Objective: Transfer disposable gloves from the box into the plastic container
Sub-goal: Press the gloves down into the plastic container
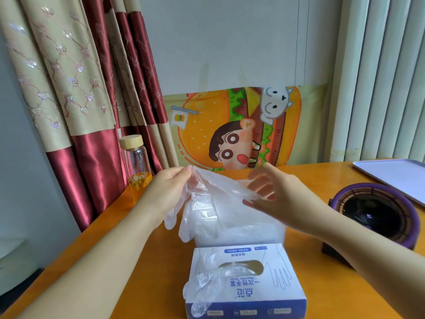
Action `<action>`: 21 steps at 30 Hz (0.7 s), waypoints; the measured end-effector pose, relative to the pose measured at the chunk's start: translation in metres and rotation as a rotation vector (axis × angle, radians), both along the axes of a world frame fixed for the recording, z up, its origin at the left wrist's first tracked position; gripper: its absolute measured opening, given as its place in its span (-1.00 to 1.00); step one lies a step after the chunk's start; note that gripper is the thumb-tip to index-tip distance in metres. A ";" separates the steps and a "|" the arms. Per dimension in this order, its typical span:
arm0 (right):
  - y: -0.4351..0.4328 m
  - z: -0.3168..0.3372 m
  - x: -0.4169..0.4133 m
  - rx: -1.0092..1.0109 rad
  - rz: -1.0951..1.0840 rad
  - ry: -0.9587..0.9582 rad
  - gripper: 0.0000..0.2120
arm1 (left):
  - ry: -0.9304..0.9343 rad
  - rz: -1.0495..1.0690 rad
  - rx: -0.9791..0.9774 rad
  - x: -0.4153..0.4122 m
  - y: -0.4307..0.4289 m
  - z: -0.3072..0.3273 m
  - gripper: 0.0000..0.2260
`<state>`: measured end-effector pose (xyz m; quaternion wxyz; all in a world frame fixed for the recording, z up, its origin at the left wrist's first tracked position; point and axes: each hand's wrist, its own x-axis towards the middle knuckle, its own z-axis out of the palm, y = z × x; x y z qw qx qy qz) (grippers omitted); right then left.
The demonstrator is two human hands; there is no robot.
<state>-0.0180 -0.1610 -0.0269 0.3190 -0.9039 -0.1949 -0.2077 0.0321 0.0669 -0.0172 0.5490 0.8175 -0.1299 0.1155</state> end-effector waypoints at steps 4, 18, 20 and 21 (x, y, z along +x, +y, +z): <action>0.007 0.008 0.007 0.057 -0.037 -0.193 -0.63 | 0.211 -0.058 -0.043 0.011 -0.010 0.006 -0.72; -0.004 -0.030 0.112 -0.089 -0.423 0.193 -0.74 | -0.197 -0.360 0.942 0.061 -0.052 -0.010 -0.74; -0.005 -0.036 0.117 -0.221 -0.465 0.270 -0.68 | 0.011 -0.379 1.100 0.074 -0.058 -0.024 -0.67; -0.007 -0.039 0.116 -0.310 -0.484 0.267 -0.64 | 0.082 -0.391 1.133 0.079 -0.060 -0.030 -0.65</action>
